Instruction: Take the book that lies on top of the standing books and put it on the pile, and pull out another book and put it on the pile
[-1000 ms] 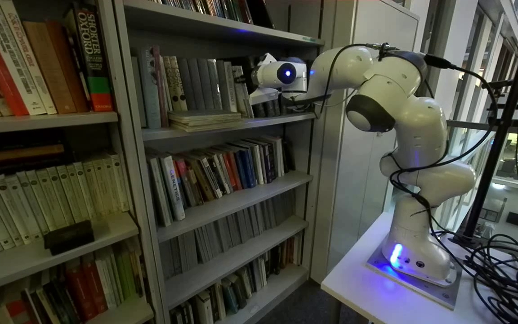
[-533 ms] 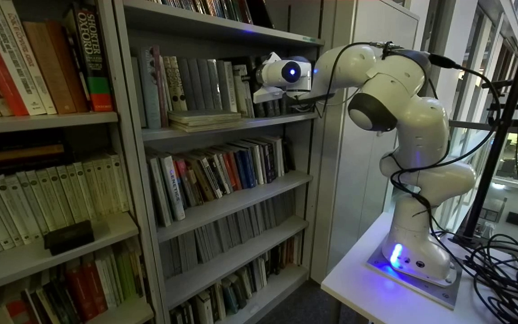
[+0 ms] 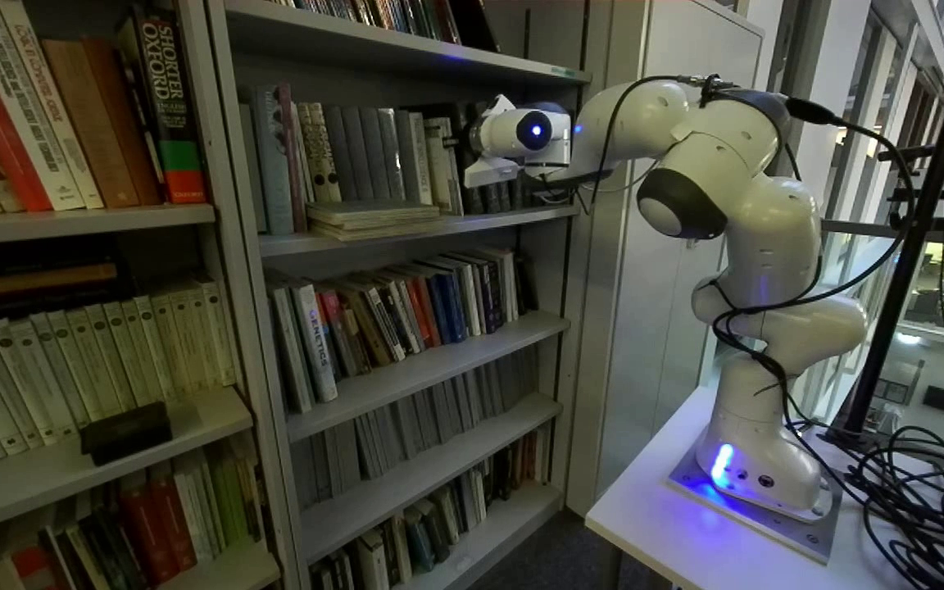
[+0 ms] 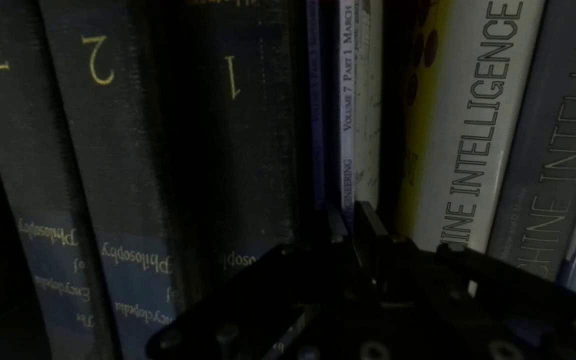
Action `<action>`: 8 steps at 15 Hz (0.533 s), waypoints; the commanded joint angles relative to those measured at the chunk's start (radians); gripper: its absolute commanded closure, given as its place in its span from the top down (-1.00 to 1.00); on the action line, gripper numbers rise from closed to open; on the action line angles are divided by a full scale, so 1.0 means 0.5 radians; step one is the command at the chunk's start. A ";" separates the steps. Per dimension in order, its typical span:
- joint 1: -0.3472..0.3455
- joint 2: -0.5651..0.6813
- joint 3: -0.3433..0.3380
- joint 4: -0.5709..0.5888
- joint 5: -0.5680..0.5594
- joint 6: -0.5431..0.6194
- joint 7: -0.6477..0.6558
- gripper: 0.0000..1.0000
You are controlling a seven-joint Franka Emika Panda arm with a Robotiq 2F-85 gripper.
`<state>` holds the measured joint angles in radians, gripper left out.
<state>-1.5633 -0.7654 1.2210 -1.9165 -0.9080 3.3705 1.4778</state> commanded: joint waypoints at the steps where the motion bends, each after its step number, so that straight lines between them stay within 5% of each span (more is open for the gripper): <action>1: 0.014 -0.066 -0.108 -0.068 0.037 0.061 0.043 -0.84; 2: 0.017 -0.066 -0.110 -0.070 0.037 0.061 0.042 -0.82; 3: 0.021 -0.066 -0.114 -0.074 0.037 0.062 0.042 -0.29; 5: 0.025 -0.065 -0.120 -0.079 0.037 0.066 0.042 -0.13; 6: 0.028 -0.063 -0.122 -0.081 0.038 0.072 0.042 -0.52; 8: 0.030 -0.062 -0.127 -0.085 0.037 0.072 0.043 -0.87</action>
<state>-1.5526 -0.7654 1.2079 -1.9273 -0.9080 3.3792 1.4792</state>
